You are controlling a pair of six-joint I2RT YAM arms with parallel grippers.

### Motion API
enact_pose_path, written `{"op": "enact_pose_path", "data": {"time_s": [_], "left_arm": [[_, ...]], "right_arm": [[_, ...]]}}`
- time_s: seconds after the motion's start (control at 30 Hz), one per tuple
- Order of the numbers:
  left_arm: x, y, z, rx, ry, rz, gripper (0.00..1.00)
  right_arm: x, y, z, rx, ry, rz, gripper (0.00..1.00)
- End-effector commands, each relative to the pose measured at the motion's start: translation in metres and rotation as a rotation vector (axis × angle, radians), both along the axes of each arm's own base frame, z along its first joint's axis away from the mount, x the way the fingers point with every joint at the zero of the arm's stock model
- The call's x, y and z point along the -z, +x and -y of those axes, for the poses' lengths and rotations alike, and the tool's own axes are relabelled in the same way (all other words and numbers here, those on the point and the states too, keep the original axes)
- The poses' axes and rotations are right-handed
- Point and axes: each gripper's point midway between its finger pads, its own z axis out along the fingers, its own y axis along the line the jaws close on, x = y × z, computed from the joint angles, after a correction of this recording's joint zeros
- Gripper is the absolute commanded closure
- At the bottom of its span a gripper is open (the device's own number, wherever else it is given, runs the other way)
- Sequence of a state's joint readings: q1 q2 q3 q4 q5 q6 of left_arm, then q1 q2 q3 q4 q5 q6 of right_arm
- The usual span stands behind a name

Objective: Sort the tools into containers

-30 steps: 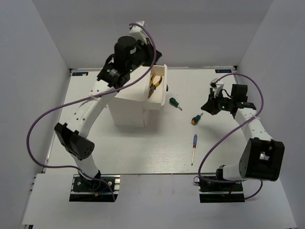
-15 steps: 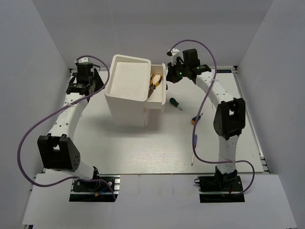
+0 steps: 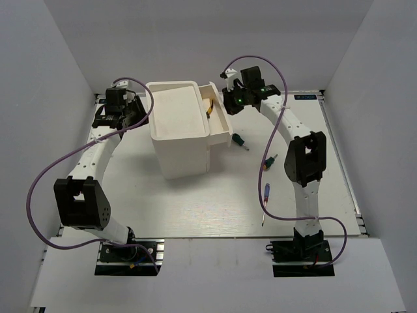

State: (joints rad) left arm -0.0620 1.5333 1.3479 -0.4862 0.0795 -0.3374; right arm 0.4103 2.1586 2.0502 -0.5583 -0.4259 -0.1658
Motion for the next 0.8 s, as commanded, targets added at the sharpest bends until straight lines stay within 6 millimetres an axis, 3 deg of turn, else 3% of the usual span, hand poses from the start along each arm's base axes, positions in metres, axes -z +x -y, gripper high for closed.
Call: {"op": "enact_pose_path", "data": {"time_s": [0.0,0.17,0.3,0.4,0.5,0.6,0.63,0.7,0.77], "left_arm": [[-0.009,-0.002,0.046,0.145,-0.115,0.026,0.49],[-0.004,-0.004,0.04,0.096,-0.109,-0.002,0.48],[-0.004,0.008,0.044,0.099,-0.122,-0.011,0.48],[-0.005,0.022,0.047,0.106,-0.128,-0.013,0.47],[-0.007,0.027,0.043,0.098,-0.128,-0.008,0.47],[-0.012,0.036,0.04,0.081,-0.116,-0.011,0.42],[-0.014,0.041,0.036,0.072,-0.116,-0.006,0.4],[-0.019,0.047,0.029,0.05,-0.109,-0.003,0.39],[-0.025,0.054,0.021,0.03,-0.104,0.015,0.37]], "right_arm": [[-0.04,-0.074,-0.089,-0.298,0.145,-0.018,1.0],[-0.032,-0.083,-0.098,-0.22,0.012,0.039,1.0],[-0.028,-0.11,-0.104,-0.24,-0.012,0.013,1.0],[-0.03,-0.116,-0.108,-0.225,-0.008,0.008,1.0],[-0.033,-0.11,-0.104,-0.202,-0.014,0.027,1.0],[-0.034,-0.09,-0.086,-0.091,-0.08,0.085,1.0],[-0.038,-0.081,-0.077,-0.043,-0.11,0.126,0.97],[-0.033,-0.068,-0.058,0.027,-0.152,0.138,0.8],[-0.03,-0.056,-0.036,0.08,-0.169,0.138,0.73]]}}
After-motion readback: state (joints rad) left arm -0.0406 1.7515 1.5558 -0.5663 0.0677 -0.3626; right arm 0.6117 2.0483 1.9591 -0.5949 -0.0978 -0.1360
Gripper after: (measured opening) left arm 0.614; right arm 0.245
